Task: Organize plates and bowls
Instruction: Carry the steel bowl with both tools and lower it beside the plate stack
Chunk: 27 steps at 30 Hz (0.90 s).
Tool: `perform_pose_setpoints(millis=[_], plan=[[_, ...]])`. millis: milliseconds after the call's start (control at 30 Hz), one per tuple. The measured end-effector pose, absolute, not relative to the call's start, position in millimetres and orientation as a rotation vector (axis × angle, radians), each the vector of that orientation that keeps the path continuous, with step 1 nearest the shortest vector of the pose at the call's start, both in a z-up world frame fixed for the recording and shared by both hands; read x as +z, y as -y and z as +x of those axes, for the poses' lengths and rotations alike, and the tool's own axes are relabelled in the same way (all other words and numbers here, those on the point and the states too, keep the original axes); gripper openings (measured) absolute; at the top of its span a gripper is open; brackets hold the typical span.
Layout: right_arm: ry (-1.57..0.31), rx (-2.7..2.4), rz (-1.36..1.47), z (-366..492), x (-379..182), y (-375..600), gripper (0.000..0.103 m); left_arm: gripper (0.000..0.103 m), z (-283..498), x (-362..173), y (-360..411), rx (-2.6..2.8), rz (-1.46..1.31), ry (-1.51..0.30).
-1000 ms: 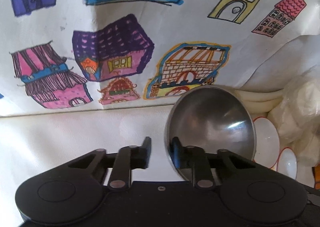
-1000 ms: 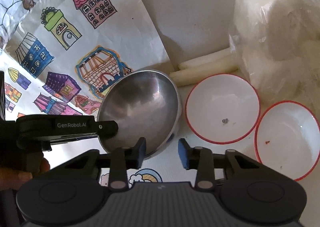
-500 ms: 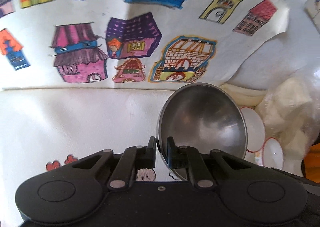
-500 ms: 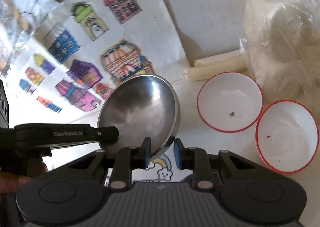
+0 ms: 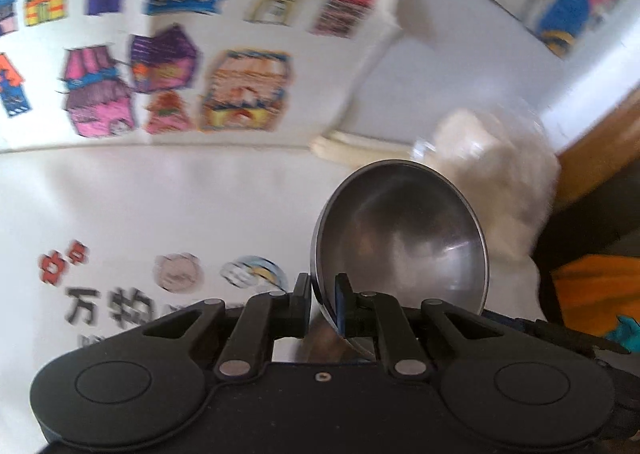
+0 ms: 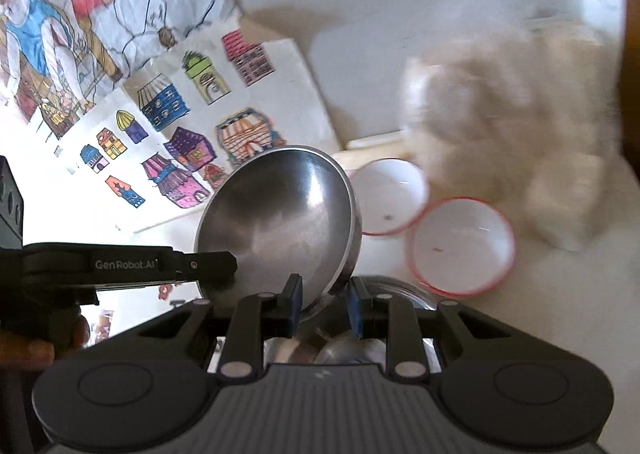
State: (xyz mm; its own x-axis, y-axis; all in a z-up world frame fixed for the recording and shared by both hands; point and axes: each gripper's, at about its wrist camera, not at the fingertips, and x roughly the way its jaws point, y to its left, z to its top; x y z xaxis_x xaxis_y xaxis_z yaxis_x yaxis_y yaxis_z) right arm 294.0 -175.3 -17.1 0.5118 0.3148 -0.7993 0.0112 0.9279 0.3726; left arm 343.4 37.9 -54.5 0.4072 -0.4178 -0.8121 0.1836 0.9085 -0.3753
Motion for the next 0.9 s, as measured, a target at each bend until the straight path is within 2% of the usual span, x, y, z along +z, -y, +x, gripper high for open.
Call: perform_pose_setpoints(millis=[533,900], plan=[[-1.095,-0.008,0.365,185.0,-7.1,293.1,0.027,0.014,277.2,-66.6,93.6,-0.689,-0.114,-1.222],[-1.217,-0.049,0.414,157.6,-33.0,321.0,0.027,0.015,261.1,-99.4,126.7,-0.717,-0.03,-1.367]])
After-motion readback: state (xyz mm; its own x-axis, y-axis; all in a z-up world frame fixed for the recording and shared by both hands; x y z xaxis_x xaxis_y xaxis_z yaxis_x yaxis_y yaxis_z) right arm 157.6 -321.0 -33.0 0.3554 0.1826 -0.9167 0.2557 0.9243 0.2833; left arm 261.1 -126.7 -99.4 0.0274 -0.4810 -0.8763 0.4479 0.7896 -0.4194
